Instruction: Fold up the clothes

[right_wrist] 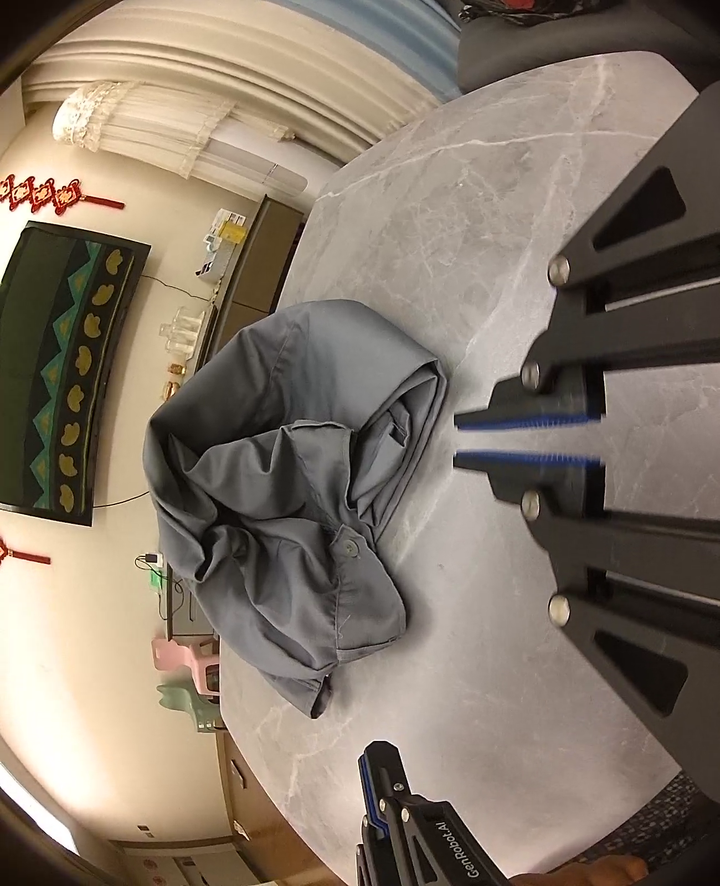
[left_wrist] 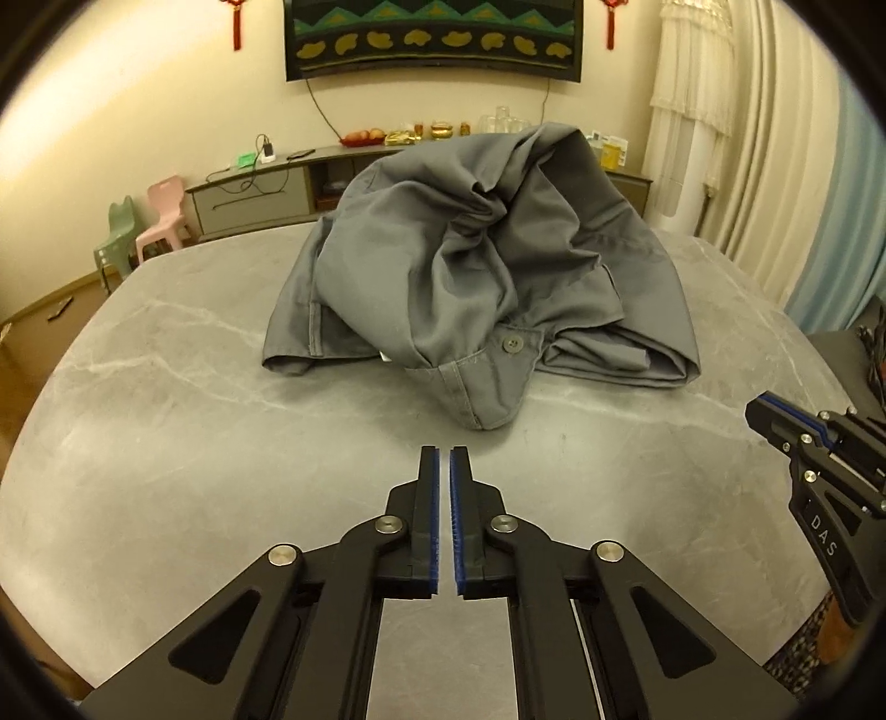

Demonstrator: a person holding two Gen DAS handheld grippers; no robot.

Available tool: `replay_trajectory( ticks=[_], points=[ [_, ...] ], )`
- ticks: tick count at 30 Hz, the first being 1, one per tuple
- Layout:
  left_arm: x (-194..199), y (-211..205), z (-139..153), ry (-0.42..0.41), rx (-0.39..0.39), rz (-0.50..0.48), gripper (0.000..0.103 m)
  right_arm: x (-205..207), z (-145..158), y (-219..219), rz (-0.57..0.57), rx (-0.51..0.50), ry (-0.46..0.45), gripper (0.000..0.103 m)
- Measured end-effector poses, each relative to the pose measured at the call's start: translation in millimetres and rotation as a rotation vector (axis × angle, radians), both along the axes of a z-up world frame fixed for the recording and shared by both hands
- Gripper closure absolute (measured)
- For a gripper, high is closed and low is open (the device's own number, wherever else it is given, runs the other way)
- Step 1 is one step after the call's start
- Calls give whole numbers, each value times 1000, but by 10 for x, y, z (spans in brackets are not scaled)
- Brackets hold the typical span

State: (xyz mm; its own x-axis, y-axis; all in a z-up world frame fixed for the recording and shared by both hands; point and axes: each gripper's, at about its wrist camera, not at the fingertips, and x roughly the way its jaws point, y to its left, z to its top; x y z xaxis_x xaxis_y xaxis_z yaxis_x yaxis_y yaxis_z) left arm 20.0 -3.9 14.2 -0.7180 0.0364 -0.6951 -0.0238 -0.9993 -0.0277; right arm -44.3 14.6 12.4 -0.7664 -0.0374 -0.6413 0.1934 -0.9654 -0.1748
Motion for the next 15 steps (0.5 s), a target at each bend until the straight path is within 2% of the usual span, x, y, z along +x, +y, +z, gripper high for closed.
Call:
replay_trajectory(
  ticks=[15],
  points=[
    [-41,18,1,7,23,12,101,-77,-39,55,-16,-24,-24,100]
  ],
)
